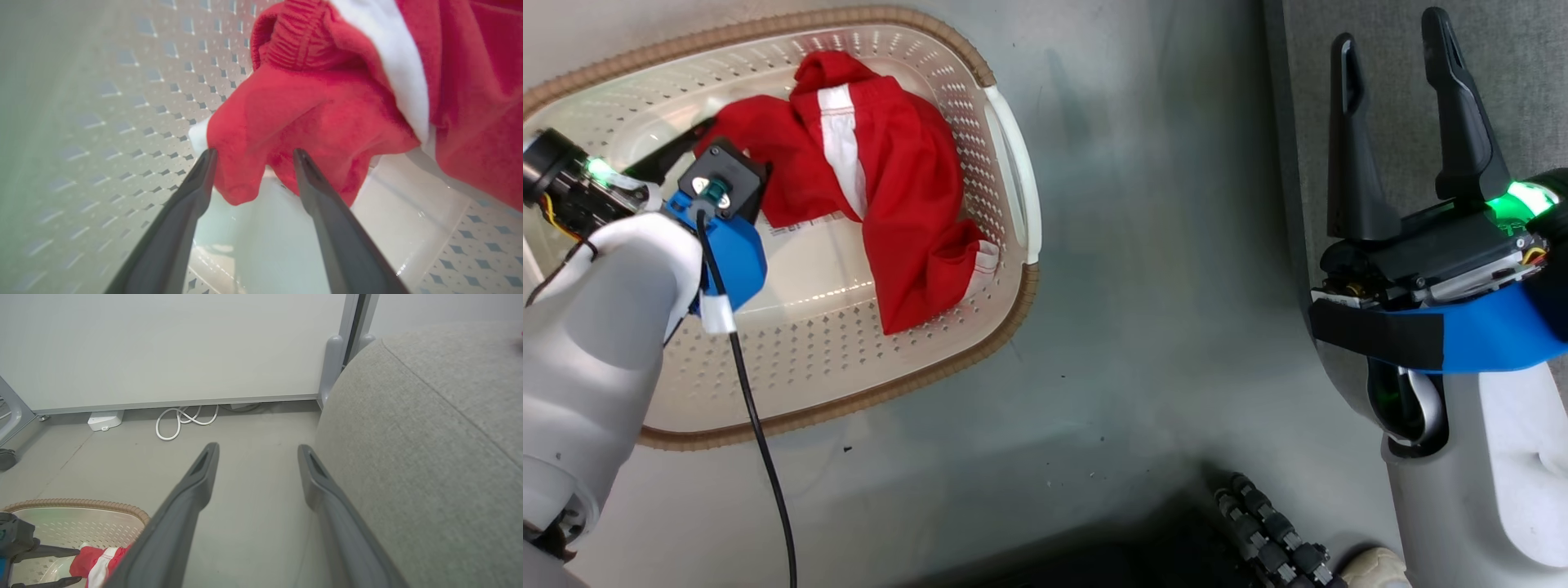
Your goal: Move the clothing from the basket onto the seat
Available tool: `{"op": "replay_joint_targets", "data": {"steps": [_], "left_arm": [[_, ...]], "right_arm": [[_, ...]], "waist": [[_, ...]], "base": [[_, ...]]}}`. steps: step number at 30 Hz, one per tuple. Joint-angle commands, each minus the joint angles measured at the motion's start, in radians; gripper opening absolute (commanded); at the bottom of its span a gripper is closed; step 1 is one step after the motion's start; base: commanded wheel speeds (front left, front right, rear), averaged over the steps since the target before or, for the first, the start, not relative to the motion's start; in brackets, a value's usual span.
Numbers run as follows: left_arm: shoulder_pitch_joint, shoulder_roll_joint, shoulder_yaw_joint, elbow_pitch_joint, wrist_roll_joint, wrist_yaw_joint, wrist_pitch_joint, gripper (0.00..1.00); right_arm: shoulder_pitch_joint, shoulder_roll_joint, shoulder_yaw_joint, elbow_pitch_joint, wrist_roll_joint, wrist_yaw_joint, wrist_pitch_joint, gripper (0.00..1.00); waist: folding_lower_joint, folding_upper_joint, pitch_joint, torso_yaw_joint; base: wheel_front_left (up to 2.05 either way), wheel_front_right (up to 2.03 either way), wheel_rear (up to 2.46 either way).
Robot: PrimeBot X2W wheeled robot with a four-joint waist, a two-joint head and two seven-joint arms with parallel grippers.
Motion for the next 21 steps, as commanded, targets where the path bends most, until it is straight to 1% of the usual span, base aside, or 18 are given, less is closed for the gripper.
{"op": "replay_joint_targets", "data": {"steps": [1, 13, 21], "left_arm": [[-0.024, 0.0, 0.001, 0.014, 0.0, 0.005, 0.006, 1.0], [-0.073, -0.036, -0.039, 0.044, 0.028, 0.008, 0.014, 1.0], [-0.078, -0.043, -0.059, 0.053, 0.041, 0.001, 0.062, 1.0]], "right_arm": [[-0.02, 0.001, 0.0, -0.008, 0.005, 0.0, -0.004, 1.0], [-0.021, 0.001, 0.01, -0.02, 0.021, 0.0, -0.003, 1.0], [-0.022, 0.001, 0.015, -0.021, 0.03, 0.0, -0.003, 1.0]], "waist": [[-0.0001, 0.0, 0.013, -0.005], [-0.0001, 0.0, 0.059, -0.019], [-0.0001, 0.0, 0.088, -0.045]], "base": [[0.0, 0.0, 0.0], [0.0, 0.0, 0.0], [0.0, 0.0, 0.0]]}}
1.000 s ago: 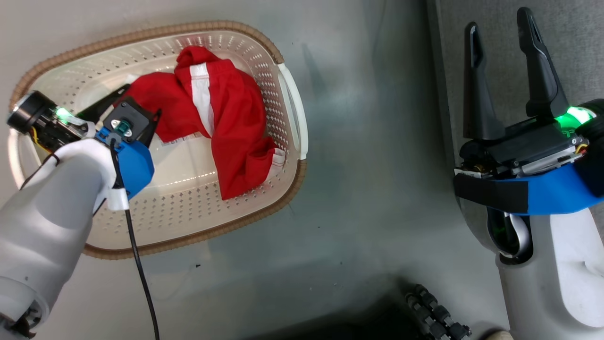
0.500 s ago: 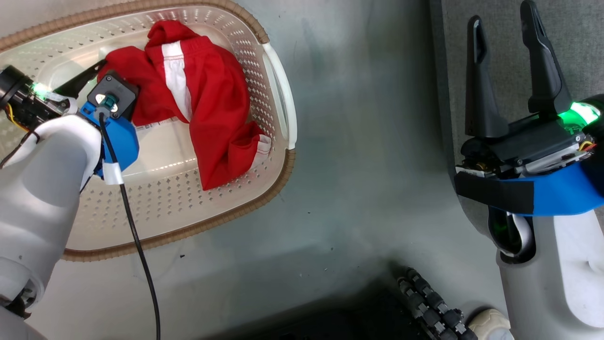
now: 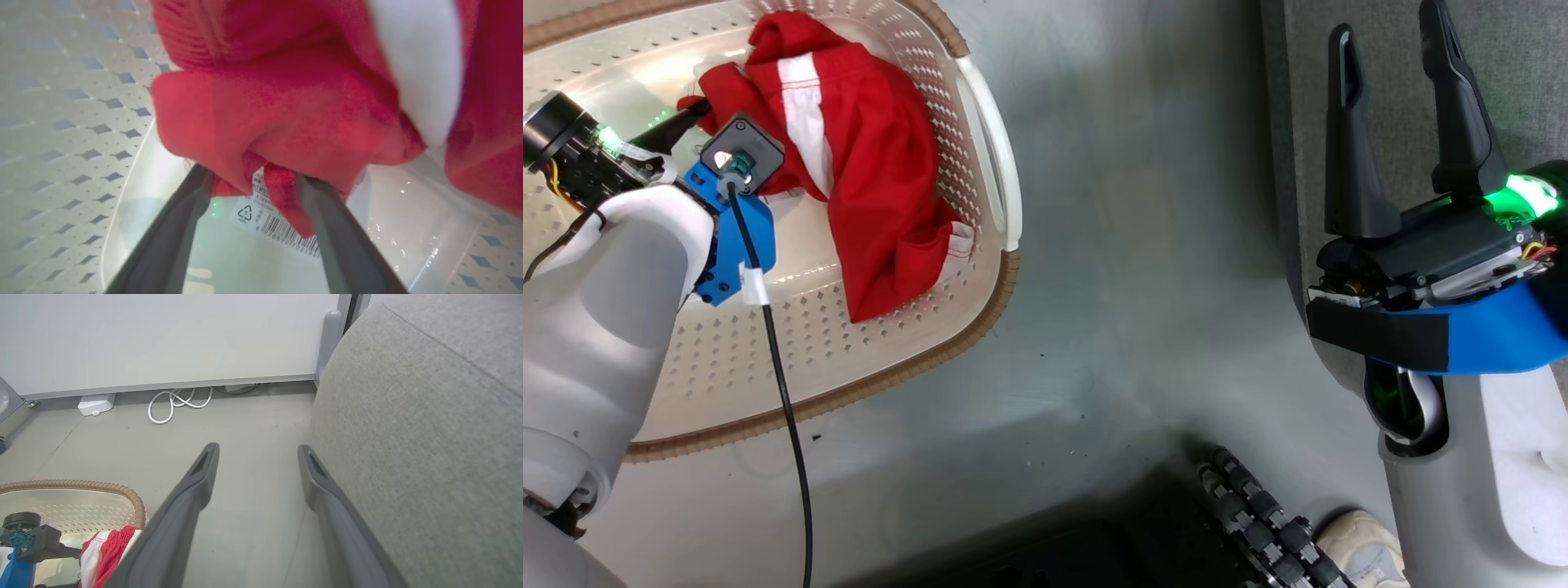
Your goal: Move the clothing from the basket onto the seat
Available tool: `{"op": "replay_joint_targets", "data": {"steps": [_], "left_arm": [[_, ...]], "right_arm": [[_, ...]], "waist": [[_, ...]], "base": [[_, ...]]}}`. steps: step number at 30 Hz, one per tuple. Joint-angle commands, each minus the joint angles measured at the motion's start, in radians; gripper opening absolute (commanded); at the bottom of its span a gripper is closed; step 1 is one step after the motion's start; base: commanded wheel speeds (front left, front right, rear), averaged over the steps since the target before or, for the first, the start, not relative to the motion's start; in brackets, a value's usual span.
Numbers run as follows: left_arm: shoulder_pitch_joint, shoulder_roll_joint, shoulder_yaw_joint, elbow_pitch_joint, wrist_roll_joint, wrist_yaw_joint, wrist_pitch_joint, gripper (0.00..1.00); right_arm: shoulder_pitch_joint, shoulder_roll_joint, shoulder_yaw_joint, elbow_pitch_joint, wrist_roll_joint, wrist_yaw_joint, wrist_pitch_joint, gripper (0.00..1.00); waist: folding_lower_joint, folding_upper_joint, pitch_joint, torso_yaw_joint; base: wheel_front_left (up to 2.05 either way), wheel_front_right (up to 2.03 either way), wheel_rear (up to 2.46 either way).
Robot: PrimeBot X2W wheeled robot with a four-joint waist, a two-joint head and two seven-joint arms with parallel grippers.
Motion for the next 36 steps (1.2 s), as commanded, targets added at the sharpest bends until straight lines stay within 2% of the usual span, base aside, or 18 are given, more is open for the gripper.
{"op": "replay_joint_targets", "data": {"steps": [1, 14, 15, 16, 17, 27, 36], "left_arm": [[-0.011, -0.002, -0.003, 0.003, 0.003, -0.001, 0.008, 1.0], [0.01, -0.032, -0.023, 0.007, 0.003, -0.009, 0.052, 1.0], [0.007, -0.032, -0.024, 0.008, 0.003, -0.009, 0.053, 0.96], [0.003, -0.032, -0.025, 0.008, 0.006, -0.009, 0.05, 0.07], [-0.001, -0.032, -0.026, 0.008, 0.009, -0.009, 0.049, 0.0], [-0.007, -0.027, -0.024, 0.01, -0.008, 0.01, 0.035, 0.0], [0.016, -0.061, -0.007, 0.009, -0.042, 0.014, -0.008, 0.0]], "right_arm": [[-0.012, 0.001, -0.001, -0.003, 0.003, 0.0, -0.004, 1.0], [0.0, 0.001, -0.011, -0.009, -0.001, 0.0, -0.004, 1.0], [-0.001, 0.001, -0.01, -0.008, 0.0, 0.0, -0.004, 1.0], [-0.002, 0.001, -0.009, -0.006, 0.0, 0.0, -0.004, 1.0], [-0.003, 0.001, -0.008, -0.005, 0.0, 0.0, -0.004, 1.0], [-0.019, 0.001, -0.006, 0.011, 0.004, 0.0, -0.004, 1.0], [-0.02, 0.001, -0.015, 0.035, -0.004, 0.0, -0.004, 1.0]], "waist": [[-0.0001, 0.0, 0.008, -0.007], [-0.0001, 0.0, 0.02, 0.004], [-0.0001, 0.0, 0.021, 0.005], [-0.0001, 0.0, 0.022, 0.005], [-0.0001, 0.0, 0.022, 0.006], [-0.0001, 0.0, 0.018, 0.012], [-0.0001, 0.0, -0.029, 0.038]], "base": [[0.0, 0.0, 0.0], [0.0, 0.0, 0.0], [0.0, 0.0, 0.0], [0.0, 0.0, 0.0], [0.0, 0.0, 0.0], [0.0, 0.0, 0.0], [0.0, 0.0, 0.0]]}}
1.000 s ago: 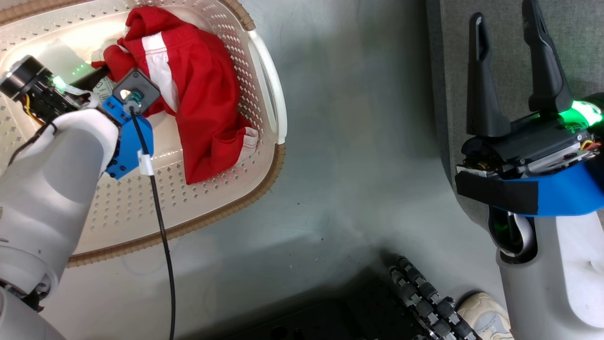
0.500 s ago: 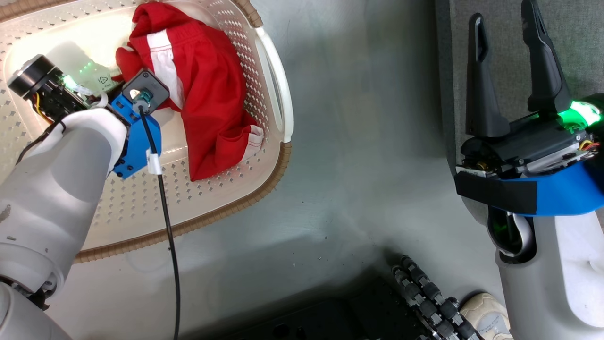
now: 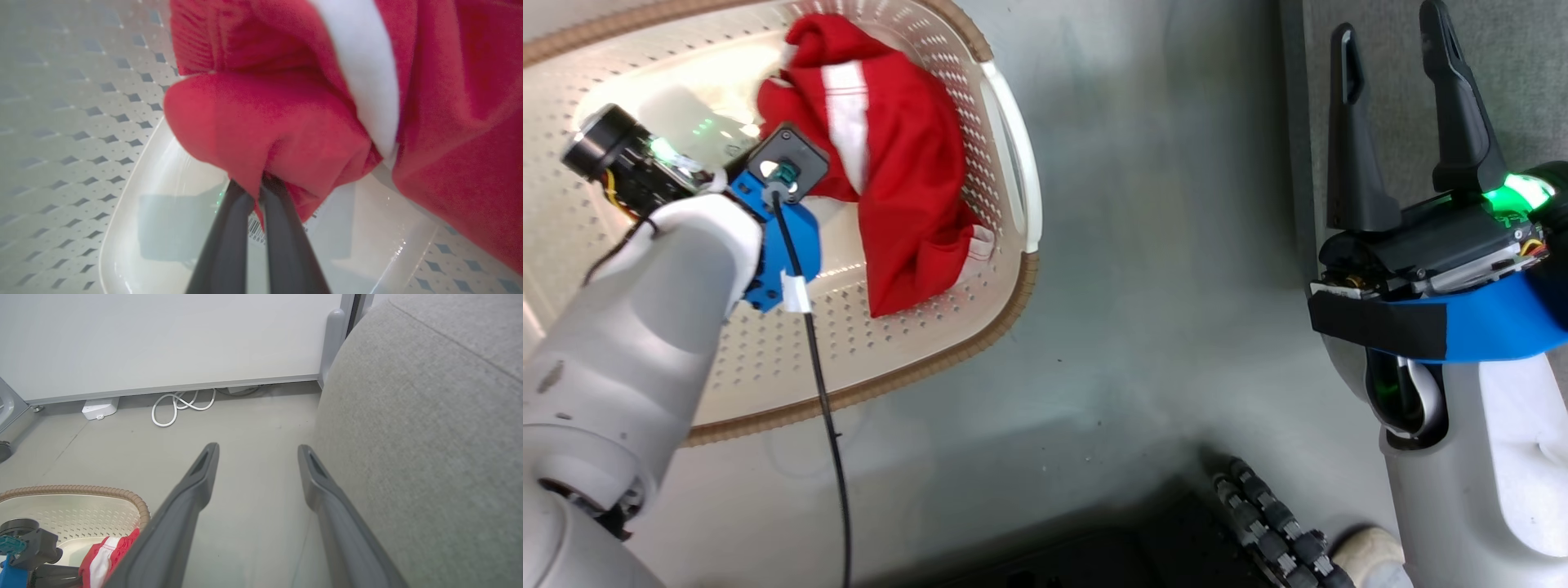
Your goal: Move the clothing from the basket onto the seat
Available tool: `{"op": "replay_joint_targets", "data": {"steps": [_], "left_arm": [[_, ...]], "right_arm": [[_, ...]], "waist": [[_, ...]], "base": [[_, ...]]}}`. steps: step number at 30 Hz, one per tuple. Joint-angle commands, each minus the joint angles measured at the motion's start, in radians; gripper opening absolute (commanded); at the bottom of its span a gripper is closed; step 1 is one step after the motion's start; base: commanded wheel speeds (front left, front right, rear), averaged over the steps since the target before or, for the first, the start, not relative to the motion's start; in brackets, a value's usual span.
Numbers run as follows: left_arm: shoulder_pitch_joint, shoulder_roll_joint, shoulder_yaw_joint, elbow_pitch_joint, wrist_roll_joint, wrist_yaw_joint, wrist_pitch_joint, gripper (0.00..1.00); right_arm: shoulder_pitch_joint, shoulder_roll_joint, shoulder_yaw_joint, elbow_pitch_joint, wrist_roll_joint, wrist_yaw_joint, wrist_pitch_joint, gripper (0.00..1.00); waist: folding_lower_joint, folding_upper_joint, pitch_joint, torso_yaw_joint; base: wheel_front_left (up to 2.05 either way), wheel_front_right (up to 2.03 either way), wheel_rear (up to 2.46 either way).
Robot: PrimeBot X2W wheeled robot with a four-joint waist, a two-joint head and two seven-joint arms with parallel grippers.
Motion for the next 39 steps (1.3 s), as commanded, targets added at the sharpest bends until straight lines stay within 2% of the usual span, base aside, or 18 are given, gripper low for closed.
{"op": "replay_joint_targets", "data": {"steps": [1, 11, 14, 25, 39], "left_arm": [[0.003, -0.009, 0.008, 0.0, -0.009, 0.006, -0.012, 0.0], [0.064, -0.086, 0.035, -0.056, -0.045, 0.013, -0.058, 0.0], [0.084, -0.097, 0.065, -0.131, -0.056, 0.028, -0.06, 0.0], [0.241, -0.086, 0.223, -0.403, -0.026, 0.078, -0.059, 0.0], [0.454, -0.114, 0.456, -0.686, 0.082, 0.088, -0.06, 0.0]], "right_arm": [[-0.01, 0.001, -0.006, 0.005, -0.006, 0.0, -0.004, 1.0], [0.017, 0.001, -0.022, 0.035, -0.031, 0.0, -0.004, 1.0], [0.029, 0.001, -0.031, 0.045, -0.046, 0.0, -0.004, 1.0], [0.081, 0.0, -0.064, 0.088, -0.085, 0.0, -0.004, 1.0], [0.167, -0.006, -0.082, 0.142, -0.091, 0.0, -0.004, 1.0]], "waist": [[0.0, 0.0, -0.019, 0.013], [0.0, 0.0, -0.143, 0.084], [0.0, 0.0, -0.183, 0.109], [0.0, 0.0, -0.346, 0.198], [0.0, 0.0, -0.571, 0.281]], "base": [[0.0, 0.0, 0.0], [0.0, 0.0, 0.0], [0.0, 0.0, 0.0], [0.0, 0.0, 0.0], [0.0, 0.0, 0.0]]}}
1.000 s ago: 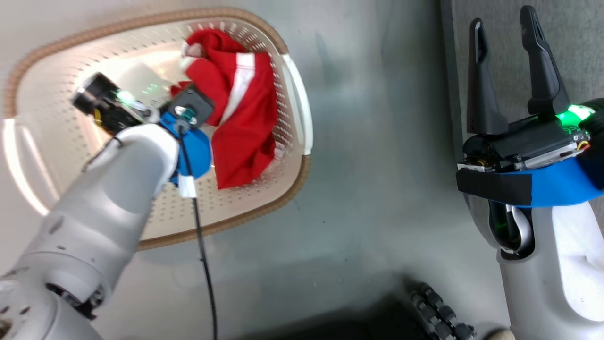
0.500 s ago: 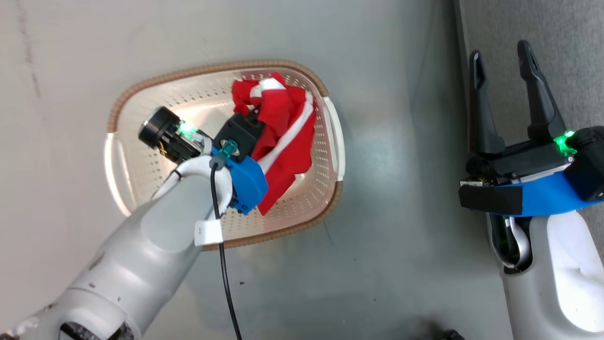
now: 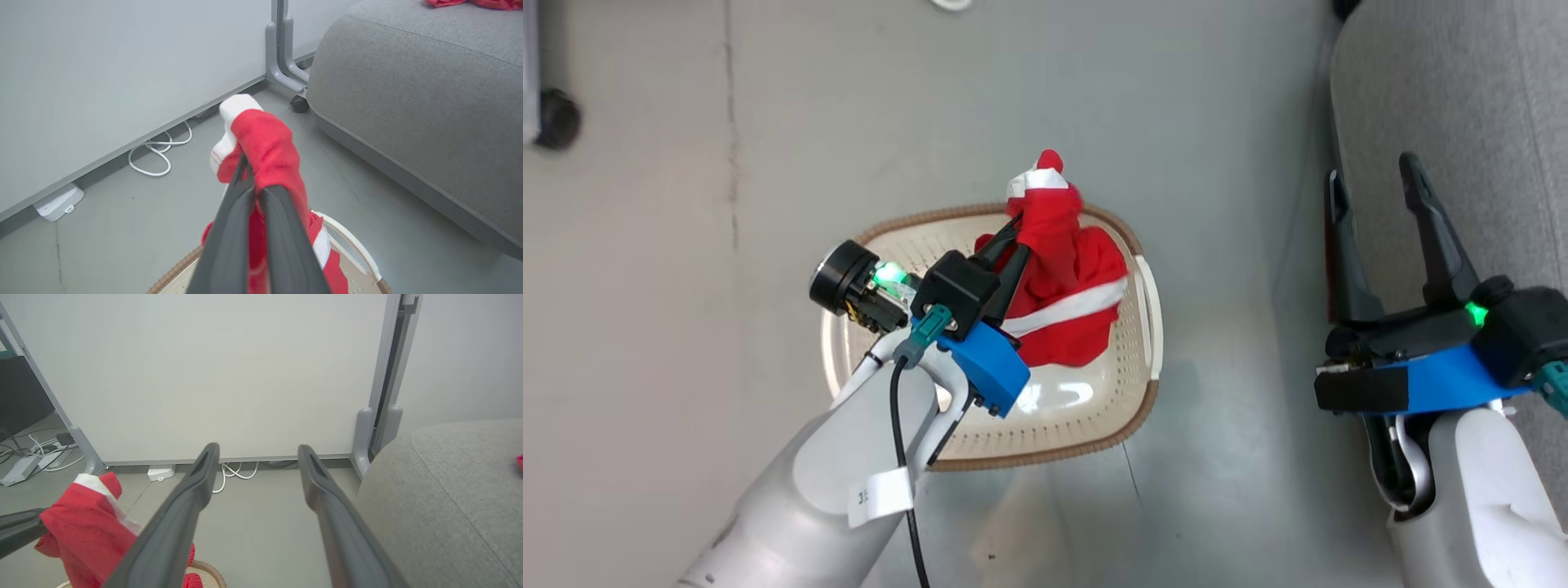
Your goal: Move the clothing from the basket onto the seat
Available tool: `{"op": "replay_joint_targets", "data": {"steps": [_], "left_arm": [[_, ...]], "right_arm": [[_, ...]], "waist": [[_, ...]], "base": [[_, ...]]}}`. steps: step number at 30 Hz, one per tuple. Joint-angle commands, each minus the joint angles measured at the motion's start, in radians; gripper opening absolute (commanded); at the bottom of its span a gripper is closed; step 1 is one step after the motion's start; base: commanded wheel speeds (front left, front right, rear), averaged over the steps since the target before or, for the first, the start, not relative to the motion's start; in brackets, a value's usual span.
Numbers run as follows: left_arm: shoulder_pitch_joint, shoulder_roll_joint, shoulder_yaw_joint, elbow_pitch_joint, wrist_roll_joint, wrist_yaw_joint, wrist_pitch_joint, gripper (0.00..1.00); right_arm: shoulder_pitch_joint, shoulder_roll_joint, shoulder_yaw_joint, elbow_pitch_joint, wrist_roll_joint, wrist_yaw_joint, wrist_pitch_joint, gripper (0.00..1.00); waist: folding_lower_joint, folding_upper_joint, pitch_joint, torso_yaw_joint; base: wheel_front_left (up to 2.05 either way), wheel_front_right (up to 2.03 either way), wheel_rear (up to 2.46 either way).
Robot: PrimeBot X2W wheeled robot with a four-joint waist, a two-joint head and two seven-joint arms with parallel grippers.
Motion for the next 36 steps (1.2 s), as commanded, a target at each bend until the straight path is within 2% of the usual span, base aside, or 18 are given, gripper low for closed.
{"op": "replay_joint_targets", "data": {"steps": [1, 17, 36], "left_arm": [[0.023, -0.003, 0.028, -0.026, 0.013, 0.005, -0.005, 0.0], [0.092, -0.045, 0.184, -0.186, 0.103, -0.017, -0.005, 0.0], [0.023, -0.097, 0.179, -0.214, 0.109, -0.044, -0.005, 0.0]], "right_arm": [[0.017, -0.005, -0.003, 0.006, 0.008, 0.0, -0.004, 1.0], [0.126, -0.001, -0.015, 0.041, 0.029, 0.0, -0.004, 1.0], [0.22, 0.002, -0.022, 0.064, 0.05, 0.0, -0.004, 1.0]], "waist": [[0.0001, -0.0001, -0.068, 0.031], [0.0001, -0.0001, -0.262, 0.061], [0.0001, -0.0001, -0.401, 0.06]], "base": [[0.0, 0.0, 0.0], [0.0, 0.0, 0.0], [0.0, 0.0, 0.0]]}}
